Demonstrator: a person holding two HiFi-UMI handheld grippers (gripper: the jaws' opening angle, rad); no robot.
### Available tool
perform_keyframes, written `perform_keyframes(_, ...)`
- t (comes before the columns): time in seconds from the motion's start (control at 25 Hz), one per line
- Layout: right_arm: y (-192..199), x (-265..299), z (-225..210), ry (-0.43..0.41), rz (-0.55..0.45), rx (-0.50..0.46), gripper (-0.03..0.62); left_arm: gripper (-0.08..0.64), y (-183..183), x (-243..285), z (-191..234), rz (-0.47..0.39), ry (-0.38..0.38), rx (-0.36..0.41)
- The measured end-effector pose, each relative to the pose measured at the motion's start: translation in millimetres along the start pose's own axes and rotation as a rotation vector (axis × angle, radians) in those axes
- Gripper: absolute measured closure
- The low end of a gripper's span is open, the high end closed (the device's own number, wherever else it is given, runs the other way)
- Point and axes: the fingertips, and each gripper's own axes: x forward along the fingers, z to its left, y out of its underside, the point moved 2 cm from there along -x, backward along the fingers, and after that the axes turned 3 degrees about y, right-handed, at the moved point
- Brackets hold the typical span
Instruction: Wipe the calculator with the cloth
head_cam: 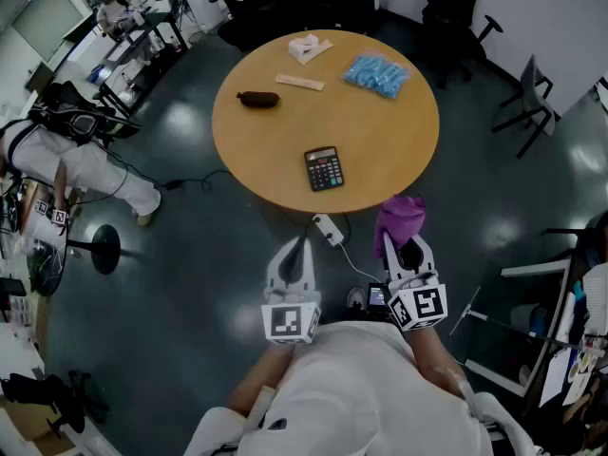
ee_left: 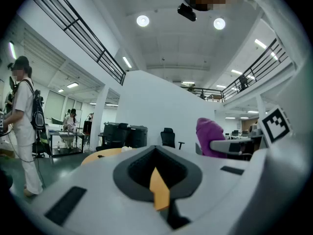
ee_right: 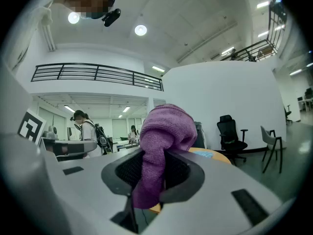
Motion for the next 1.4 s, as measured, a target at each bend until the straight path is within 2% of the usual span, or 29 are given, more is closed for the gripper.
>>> perform_keyframes(0.36,2,3,-3,-0.003,0.017,0.002,0.491,0.554,4,4,1,0.015,-0.001,-0.002)
perform_keyframes(0.6,7,1,-17,0.017,0.026,0.043,0.491,0.554,16,8,-5,0.047,-0.006,-0.011)
perform_keyframes(0.8,14,12,-36,-0.019,0.043,0.025,0.491,0.554,30,27,-10,0.072,-0.026,-0.019)
perform_keyframes(0.96,19,27,-51,-0.051,0.038,0.010,0.491,0.554,45,42,-15,0.099,-0.034,0.009)
perform_keyframes(1.16,31,59,-57,-0.038,0.076,0.024,0.491,0.554,49,67,15,0.117,-0.046,0.006)
perform_keyframes(1.4,34,116,-53,0.009,0.077,0.017,0.491,0.554,43,120,70,0.111,0.019,0.003)
